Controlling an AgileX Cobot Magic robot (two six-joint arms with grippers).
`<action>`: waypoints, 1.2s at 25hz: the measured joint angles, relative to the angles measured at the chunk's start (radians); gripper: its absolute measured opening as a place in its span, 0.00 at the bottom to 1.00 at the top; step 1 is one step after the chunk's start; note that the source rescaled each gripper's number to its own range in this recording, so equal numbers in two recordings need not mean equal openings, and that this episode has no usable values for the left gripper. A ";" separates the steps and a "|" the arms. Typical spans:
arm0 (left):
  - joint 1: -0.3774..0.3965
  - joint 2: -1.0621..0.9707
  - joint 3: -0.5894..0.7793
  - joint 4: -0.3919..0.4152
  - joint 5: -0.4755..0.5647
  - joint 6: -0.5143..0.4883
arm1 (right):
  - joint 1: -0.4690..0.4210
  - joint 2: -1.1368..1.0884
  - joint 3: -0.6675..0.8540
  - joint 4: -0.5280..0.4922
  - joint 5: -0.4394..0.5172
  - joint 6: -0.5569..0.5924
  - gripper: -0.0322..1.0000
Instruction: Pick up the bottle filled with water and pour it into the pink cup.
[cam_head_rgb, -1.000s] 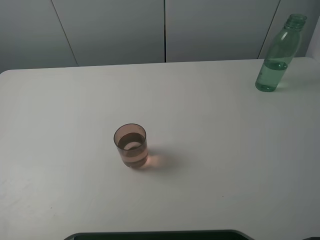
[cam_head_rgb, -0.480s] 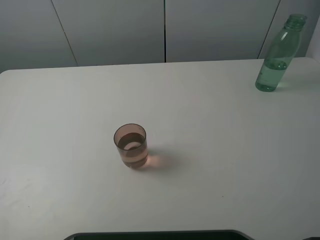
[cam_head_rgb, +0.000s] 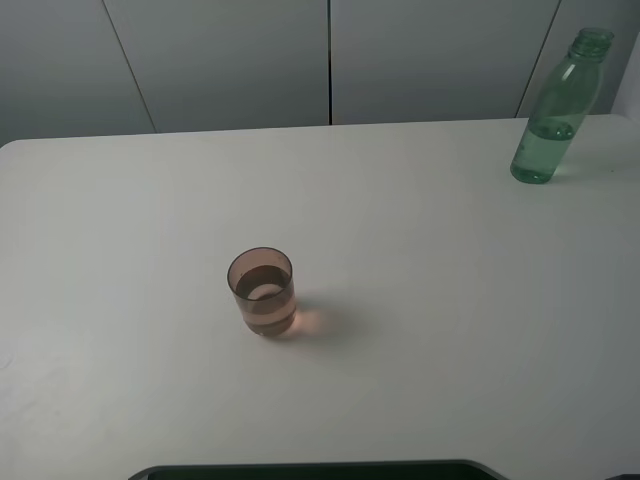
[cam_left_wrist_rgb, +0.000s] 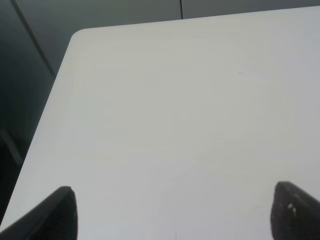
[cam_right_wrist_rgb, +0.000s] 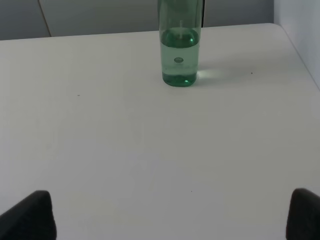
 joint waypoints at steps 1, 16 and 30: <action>0.000 0.000 0.000 0.000 0.000 0.000 | 0.000 0.000 0.000 -0.002 0.000 0.000 1.00; 0.000 0.000 0.000 0.000 0.000 0.000 | 0.000 0.000 0.000 -0.002 0.000 0.002 1.00; 0.000 0.000 0.000 0.000 0.000 0.000 | 0.000 0.000 0.000 -0.002 0.000 0.002 1.00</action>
